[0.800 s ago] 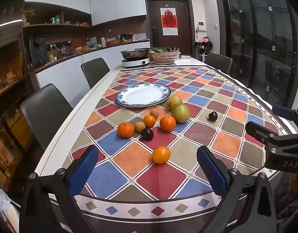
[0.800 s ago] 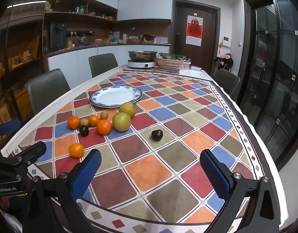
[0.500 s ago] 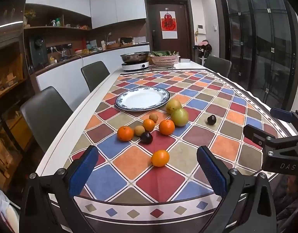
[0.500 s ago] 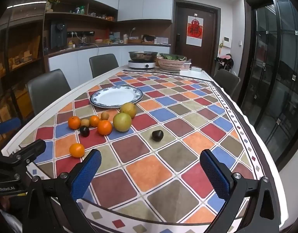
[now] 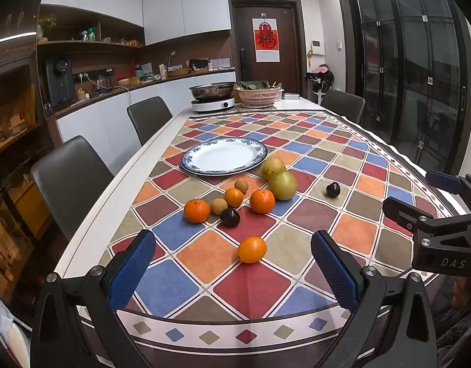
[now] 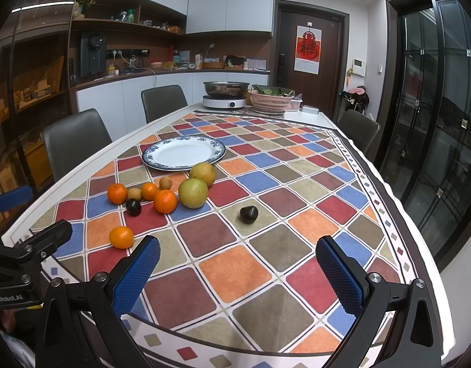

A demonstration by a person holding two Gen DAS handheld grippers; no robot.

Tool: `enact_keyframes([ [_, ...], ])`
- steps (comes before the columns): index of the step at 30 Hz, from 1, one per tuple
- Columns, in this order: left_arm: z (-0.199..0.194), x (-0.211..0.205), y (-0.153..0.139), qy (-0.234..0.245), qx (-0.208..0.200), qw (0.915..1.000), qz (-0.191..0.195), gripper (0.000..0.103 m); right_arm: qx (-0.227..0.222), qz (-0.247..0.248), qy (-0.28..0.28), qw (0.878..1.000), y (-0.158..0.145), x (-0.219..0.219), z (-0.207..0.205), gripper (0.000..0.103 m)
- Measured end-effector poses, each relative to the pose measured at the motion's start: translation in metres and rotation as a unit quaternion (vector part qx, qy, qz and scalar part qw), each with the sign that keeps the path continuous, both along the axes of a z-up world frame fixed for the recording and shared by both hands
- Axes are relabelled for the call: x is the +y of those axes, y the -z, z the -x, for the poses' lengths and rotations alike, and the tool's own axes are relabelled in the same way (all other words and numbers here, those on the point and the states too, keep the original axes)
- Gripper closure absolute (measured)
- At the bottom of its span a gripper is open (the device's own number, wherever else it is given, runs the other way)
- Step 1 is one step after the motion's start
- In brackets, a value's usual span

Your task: Organize fruits

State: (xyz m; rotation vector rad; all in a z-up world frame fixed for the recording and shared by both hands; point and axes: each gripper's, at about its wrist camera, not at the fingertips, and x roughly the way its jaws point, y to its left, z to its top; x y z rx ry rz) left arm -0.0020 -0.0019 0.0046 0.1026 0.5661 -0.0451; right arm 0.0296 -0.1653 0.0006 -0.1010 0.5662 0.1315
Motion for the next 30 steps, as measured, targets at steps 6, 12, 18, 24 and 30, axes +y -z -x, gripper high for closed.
enact_keyframes([
  [6, 0.0003, -0.0002, -0.0005, 0.0, -0.001, 1.0, 0.001, 0.0, 0.0, 0.0, 0.0, 1.0, 0.0, 0.0001, -0.0001, 0.001],
  [12, 0.0009, -0.0006, -0.0027, 0.0, -0.002, 1.0, 0.001, 0.0, -0.001, 0.001, 0.0, 1.0, -0.0005, -0.0002, 0.0002, 0.001],
  [18, 0.0005, -0.0016, -0.0052, 0.002, -0.003, 1.0, 0.001, 0.0, -0.001, 0.001, 0.0, 1.0, -0.0006, -0.0004, 0.0002, 0.001],
  [24, 0.0015, -0.001, -0.0042, 0.001, -0.003, 1.0, 0.002, 0.0, -0.001, 0.001, 0.0, 1.0, -0.0005, -0.0004, 0.0, 0.001],
  [30, 0.0015, -0.002, -0.0059, 0.001, -0.004, 1.0, 0.002, 0.0, -0.001, 0.001, 0.0, 1.0, -0.0005, -0.0005, -0.0003, 0.001],
])
